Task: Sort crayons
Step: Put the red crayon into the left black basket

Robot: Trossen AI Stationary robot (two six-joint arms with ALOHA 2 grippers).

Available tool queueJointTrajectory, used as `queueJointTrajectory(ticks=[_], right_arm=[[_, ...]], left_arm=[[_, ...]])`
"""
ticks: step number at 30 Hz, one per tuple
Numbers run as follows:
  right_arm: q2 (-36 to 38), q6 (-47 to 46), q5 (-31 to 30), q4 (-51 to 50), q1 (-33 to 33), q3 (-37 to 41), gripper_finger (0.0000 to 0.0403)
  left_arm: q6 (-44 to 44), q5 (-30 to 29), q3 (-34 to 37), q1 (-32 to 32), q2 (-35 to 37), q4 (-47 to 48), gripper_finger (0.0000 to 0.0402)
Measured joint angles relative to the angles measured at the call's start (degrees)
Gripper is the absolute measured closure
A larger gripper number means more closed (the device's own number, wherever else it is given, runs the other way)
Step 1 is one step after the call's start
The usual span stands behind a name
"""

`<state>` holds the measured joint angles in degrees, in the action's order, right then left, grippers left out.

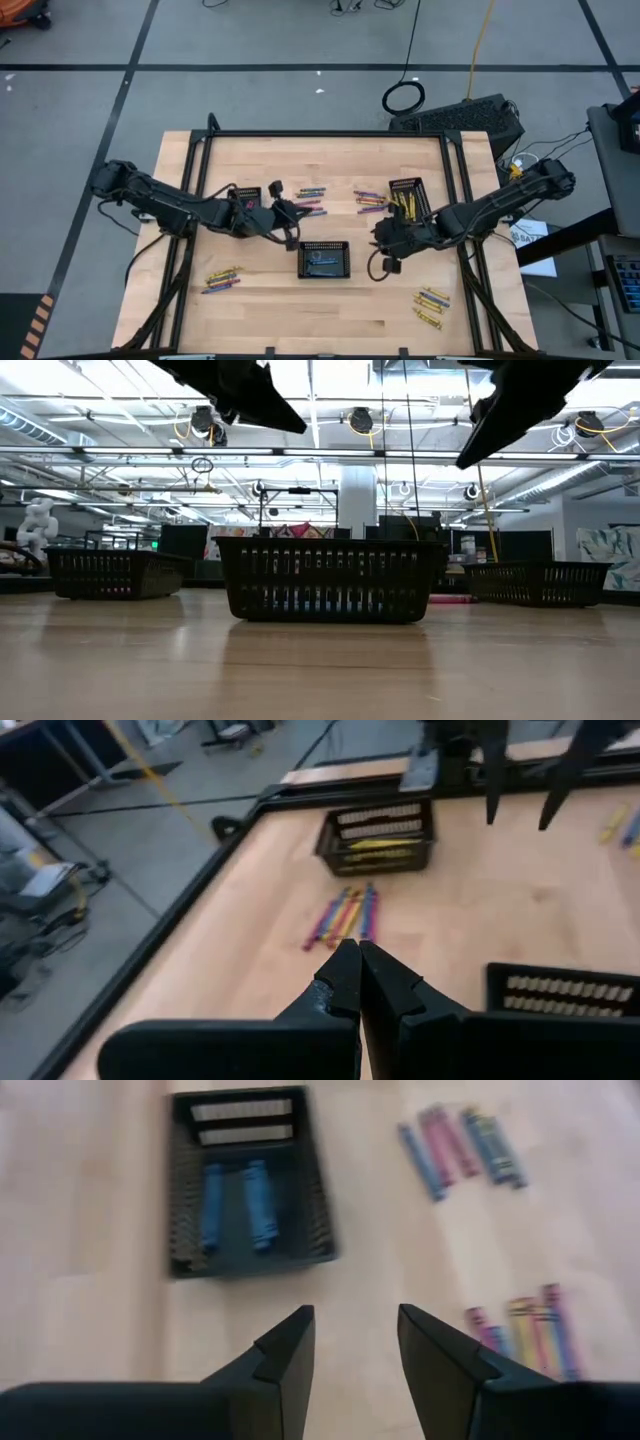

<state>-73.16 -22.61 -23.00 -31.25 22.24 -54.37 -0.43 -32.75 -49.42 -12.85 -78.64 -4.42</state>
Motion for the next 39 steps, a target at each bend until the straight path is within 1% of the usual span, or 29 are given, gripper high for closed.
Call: queueJointTrajectory(ticks=[4,7,9,10,12,14,15,19,21,23,25,27,29,31,33,36,39], right_arm=[[-3.2,1.7,-4.7,0.3,0.0,0.0,0.0273],[-5.9,2.6,-5.9,2.0,-0.1,0.0,0.0273],[-8.1,3.9,-5.6,3.1,-0.4,0.0,0.0273],[-9.1,4.5,-5.6,4.6,-0.5,0.0,0.0273],[-10.9,6.2,-5.5,5.7,-0.5,0.0,0.0273],[-12.6,8.7,-5.5,7.6,-0.7,0.0,0.0273],[-13.2,9.7,-5.5,8.0,-0.8,0.0,0.0273],[-14.0,12.7,-5.5,8.8,-1.6,0.0,0.0273],[-13.7,14.4,-5.5,8.9,-2.2,0.0,0.0273],[-13.2,16.1,-5.5,9.8,-2.7,0.0,0.0273],[-12.6,18.1,-5.5,10.7,-3.3,0.0,0.0273],[-12.5,20.4,-5.5,12.5,-4.0,0.0,0.0273],[-12.6,22.5,-5.5,13.8,-4.7,0.0,0.0273],[-12.6,24.6,-5.5,15.3,-5.4,0.0,0.0273],[-12.6,26.6,-5.5,16.4,-6.0,0.0,0.0273],[-12.6,29.2,-5.5,16.7,-6.9,0.0,0.0273],[-12.6,30.9,-5.5,16.3,-7.3,0.0,0.0273]], left_arm=[[0.0,-0.8,-4.6,0.7,4.4,11.3,0.04],[0.3,-3.0,-8.0,0.5,6.0,23.2,0.0392],[3.7,-4.4,-10.2,-0.1,6.1,34.4,0.0377],[6.5,-4.4,-11.0,-0.2,6.0,40.0,0.0367],[12.4,-3.2,-12.1,-0.4,5.7,48.2,0.0342],[18.3,0.8,-12.2,-0.4,5.7,56.1,0.0313],[21.5,3.7,-12.2,-0.4,5.6,59.0,0.0298],[33.8,18.2,-12.3,-0.9,5.6,69.1,0.0247],[38.5,24.2,-12.3,-2.5,5.6,72.1,0.0234],[40.6,29.5,-12.3,-5.4,5.6,75.3,0.0228],[41.8,34.0,-12.3,-9.4,5.6,76.8,0.0226],[43.8,36.9,-12.1,-13.5,5.6,76.3,0.0226],[46.6,38.5,-11.3,-16.9,5.7,72.3,0.0226],[49.4,39.7,-9.5,-20.3,5.7,65.3,0.0227],[50.8,38.2,-7.5,-23.7,5.6,58.5,0.0232],[52.1,32.8,-4.6,-27.3,4.3,50.5,0.0246],[55.2,30.9,-2.9,-29.3,1.5,47.8,0.026]])
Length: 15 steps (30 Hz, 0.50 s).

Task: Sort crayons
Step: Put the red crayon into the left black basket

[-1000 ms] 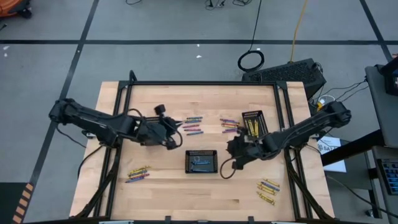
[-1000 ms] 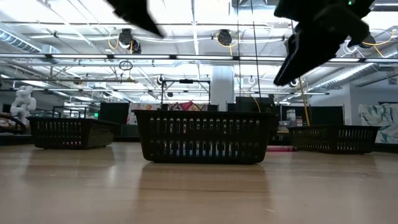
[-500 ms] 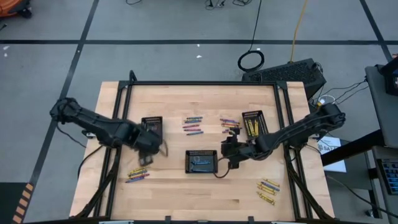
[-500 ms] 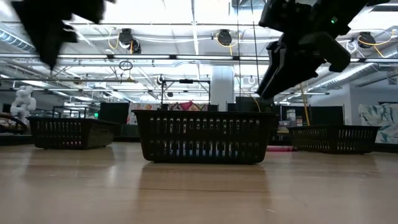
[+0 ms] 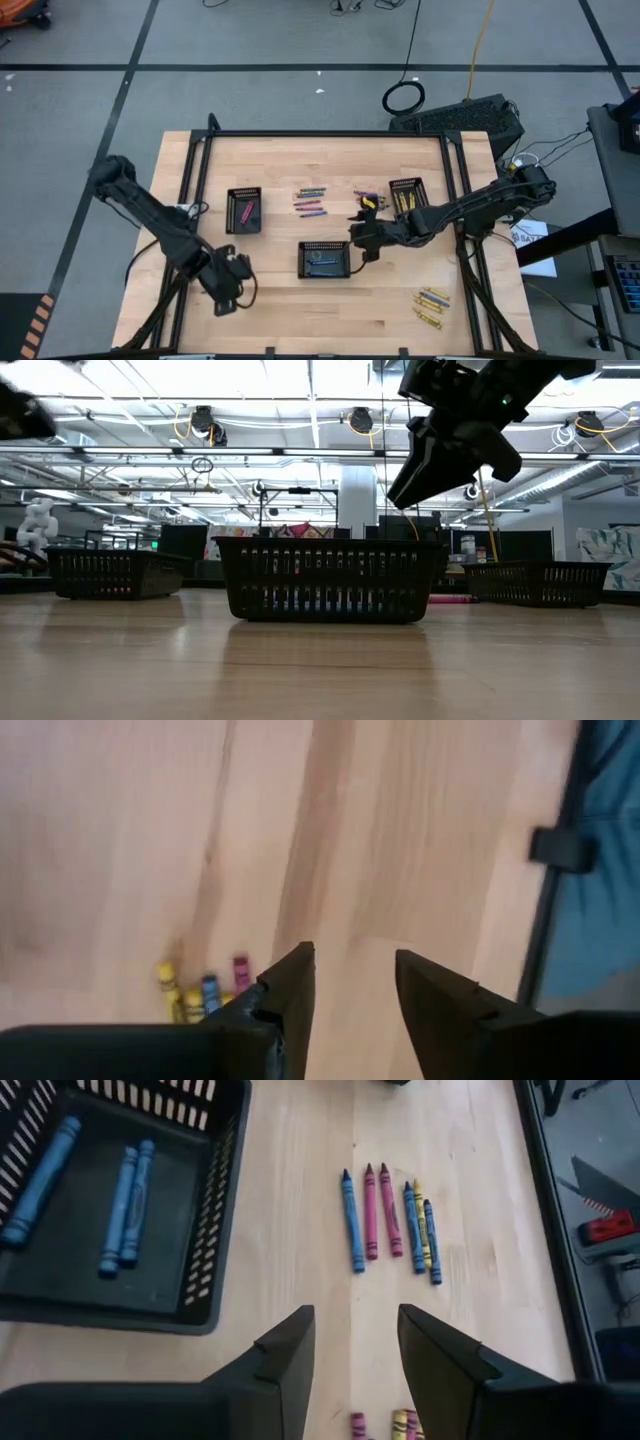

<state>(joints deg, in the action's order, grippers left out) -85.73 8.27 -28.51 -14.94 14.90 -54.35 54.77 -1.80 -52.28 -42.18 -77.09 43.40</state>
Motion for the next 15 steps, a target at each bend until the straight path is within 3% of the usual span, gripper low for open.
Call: queueJointTrajectory(ticks=[10,15], right_arm=[[0.0,1.4,0.2,-1.3,0.3,0.0,0.0273],[0.0,0.4,0.2,-1.3,0.3,0.0,0.0273]], left_arm=[[-2.6,0.7,0.2,-0.1,-10.4,-2.9,0.0283],[-2.6,8.2,0.2,4.2,-12.4,1.0,0.0283]])
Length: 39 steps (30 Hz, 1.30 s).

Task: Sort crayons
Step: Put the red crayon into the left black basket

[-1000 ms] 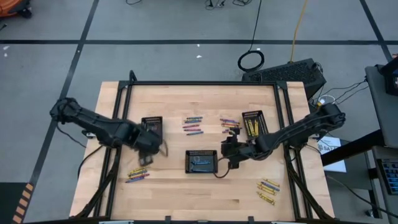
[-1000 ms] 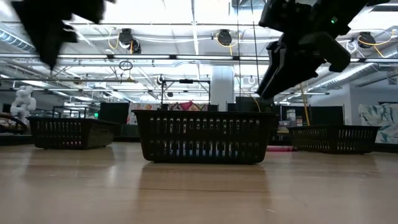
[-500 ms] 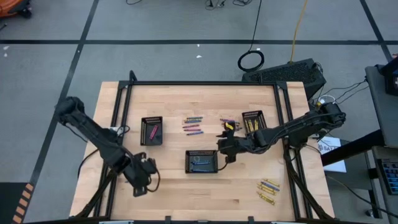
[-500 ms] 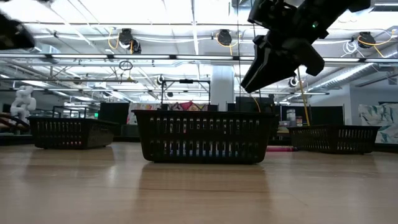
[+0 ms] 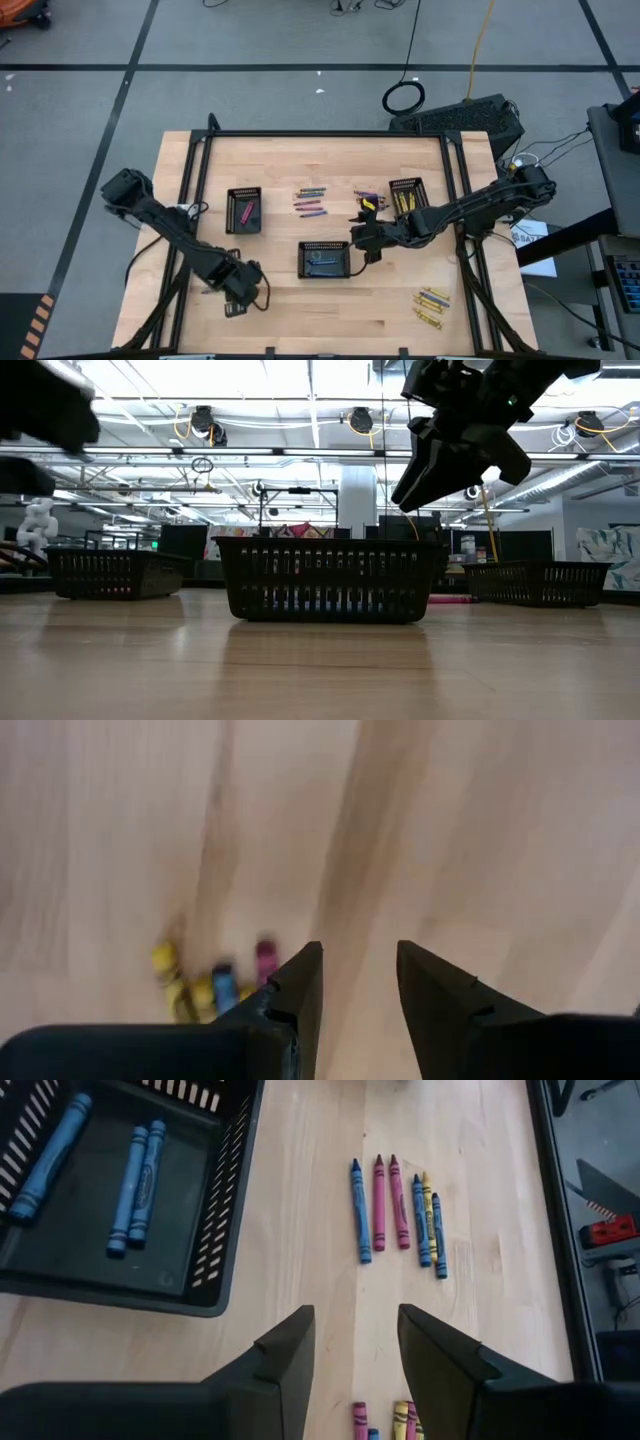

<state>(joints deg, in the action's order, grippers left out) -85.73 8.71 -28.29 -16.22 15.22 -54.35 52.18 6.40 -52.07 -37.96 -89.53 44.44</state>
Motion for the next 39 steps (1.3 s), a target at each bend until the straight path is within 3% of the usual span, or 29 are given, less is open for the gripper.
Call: queueJointTrajectory(ticks=[7,14,34,39], right_arm=[[0.0,-0.1,0.0,1.1,0.0,0.0,0.0273],[0.0,-0.1,0.0,1.1,0.0,0.0,0.0273],[0.0,-0.5,0.0,1.2,0.0,0.0,0.0273],[0.0,-0.5,0.1,1.2,0.0,0.0,0.0273]], left_arm=[[-1.5,1.1,0.0,3.2,-1.8,4.0,0.0283],[-3.1,-2.0,0.0,3.2,-3.8,3.0,0.0283],[-7.0,0.2,0.0,3.1,-6.5,3.3,0.0284],[-8.1,0.9,0.0,3.1,-6.5,5.2,0.0304]])
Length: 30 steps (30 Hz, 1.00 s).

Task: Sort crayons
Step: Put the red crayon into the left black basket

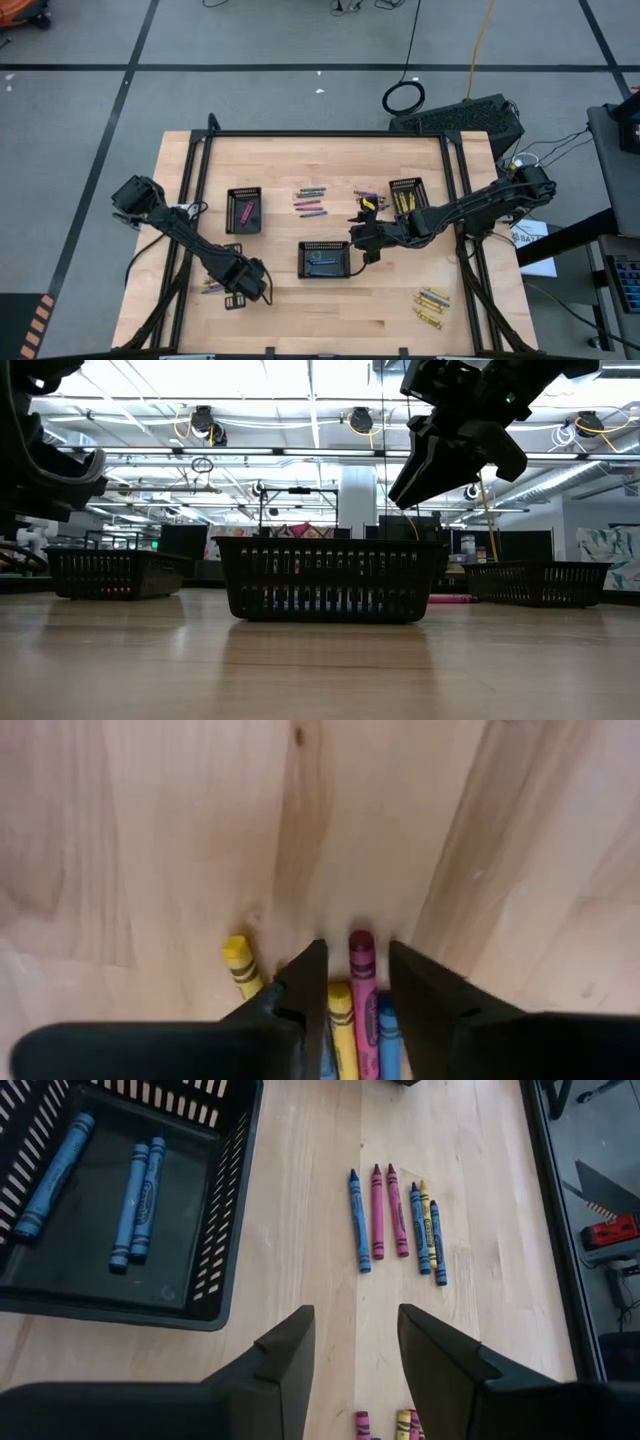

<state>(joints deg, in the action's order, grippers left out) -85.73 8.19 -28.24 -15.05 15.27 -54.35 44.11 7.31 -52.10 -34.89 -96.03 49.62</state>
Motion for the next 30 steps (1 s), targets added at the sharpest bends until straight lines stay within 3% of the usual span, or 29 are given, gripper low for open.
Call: queueJointTrajectory(ticks=[11,18,25,27,30], right_arm=[[0.0,0.0,0.0,0.0,0.2,0.0,0.0273],[0.5,0.0,-0.2,-3.0,0.7,0.0,0.0273],[5.6,-1.0,-0.3,-6.6,2.5,0.0,0.0273],[8.0,-1.6,-0.3,-8.0,2.9,0.0,0.0273],[11.1,-1.9,-0.2,-8.0,2.9,0.0,0.0273]], left_arm=[[-1.4,-0.2,0.0,0.0,0.0,-0.7,0.0392],[-2.6,-1.4,-0.1,0.0,0.1,-2.2,0.0396],[-2.7,-1.8,-4.3,0.2,1.6,-2.0,0.04],[-3.1,-4.2,-6.8,0.4,3.6,-0.1,0.04],[-4.7,-13.0,-9.9,0.5,8.5,3.0,0.04]])
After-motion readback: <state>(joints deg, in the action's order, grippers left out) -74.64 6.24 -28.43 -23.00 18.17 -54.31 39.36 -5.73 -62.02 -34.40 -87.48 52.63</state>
